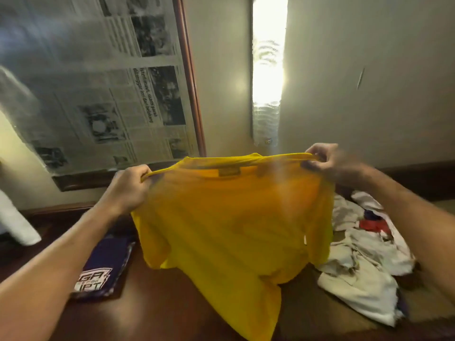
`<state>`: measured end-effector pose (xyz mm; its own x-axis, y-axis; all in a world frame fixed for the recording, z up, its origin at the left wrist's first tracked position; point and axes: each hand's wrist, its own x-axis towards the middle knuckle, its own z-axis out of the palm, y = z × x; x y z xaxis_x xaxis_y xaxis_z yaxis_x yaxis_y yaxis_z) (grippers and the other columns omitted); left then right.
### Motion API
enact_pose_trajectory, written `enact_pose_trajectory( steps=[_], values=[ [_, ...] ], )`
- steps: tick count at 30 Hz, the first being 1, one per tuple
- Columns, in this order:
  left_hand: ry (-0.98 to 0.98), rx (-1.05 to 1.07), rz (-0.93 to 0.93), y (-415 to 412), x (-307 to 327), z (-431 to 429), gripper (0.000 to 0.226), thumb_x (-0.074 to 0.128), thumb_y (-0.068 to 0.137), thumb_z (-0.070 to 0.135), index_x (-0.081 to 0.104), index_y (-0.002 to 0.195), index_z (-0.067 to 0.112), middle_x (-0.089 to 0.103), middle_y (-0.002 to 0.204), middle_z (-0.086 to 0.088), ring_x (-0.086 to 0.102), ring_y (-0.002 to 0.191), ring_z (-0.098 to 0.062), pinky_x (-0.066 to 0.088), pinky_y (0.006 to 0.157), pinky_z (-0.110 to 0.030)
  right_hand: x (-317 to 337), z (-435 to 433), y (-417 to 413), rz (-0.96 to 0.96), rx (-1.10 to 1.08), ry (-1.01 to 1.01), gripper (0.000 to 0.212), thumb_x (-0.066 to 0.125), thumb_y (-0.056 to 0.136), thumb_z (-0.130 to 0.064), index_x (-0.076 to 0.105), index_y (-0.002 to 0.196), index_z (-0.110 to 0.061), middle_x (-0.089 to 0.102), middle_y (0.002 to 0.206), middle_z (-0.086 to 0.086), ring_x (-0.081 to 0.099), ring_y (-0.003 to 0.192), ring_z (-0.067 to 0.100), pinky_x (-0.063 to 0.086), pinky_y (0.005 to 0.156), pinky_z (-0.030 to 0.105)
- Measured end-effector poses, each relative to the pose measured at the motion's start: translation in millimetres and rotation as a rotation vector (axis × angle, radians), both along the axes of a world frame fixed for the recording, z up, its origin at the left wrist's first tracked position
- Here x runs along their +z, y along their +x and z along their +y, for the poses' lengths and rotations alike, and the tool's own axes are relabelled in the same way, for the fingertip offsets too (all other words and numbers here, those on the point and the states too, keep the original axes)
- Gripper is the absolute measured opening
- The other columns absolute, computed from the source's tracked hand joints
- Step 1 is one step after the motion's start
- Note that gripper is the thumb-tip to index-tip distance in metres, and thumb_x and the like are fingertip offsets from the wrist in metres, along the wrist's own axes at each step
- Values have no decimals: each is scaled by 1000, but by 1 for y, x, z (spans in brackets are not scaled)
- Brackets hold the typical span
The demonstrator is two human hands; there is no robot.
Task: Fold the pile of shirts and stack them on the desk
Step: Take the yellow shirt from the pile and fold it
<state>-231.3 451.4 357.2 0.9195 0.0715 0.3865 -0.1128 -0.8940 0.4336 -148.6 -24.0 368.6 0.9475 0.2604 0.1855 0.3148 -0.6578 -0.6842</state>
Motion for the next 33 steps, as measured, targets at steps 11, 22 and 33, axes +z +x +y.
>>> enact_pose_trajectory(
  steps=[11, 22, 33],
  values=[
    [-86, -120, 64, -75, 52, 18, 69, 54, 66, 87, 69, 82, 22, 72, 73, -1, 68, 72, -24, 56, 67, -44, 38, -10, -71, -258, -145, 116, 29, 60, 98, -41, 68, 113, -16, 68, 110, 5, 63, 97, 26, 55, 79, 36],
    [-232, -106, -91, -205, 100, 5, 72, 55, 66, 85, 66, 95, 20, 66, 73, -5, 60, 59, -8, 50, 50, -21, 95, -49, -175, -492, -150, 94, 29, 61, 101, -30, 69, 119, -9, 68, 106, 4, 62, 97, 22, 44, 75, 25],
    [-171, -23, -212, -333, 118, -40, 70, 46, 71, 84, 65, 95, 21, 68, 83, -8, 66, 76, -30, 53, 66, -39, 115, -88, -288, -190, -48, 114, 26, 54, 105, -29, 63, 120, -10, 65, 110, 9, 63, 101, 31, 50, 68, 32]
  ],
)
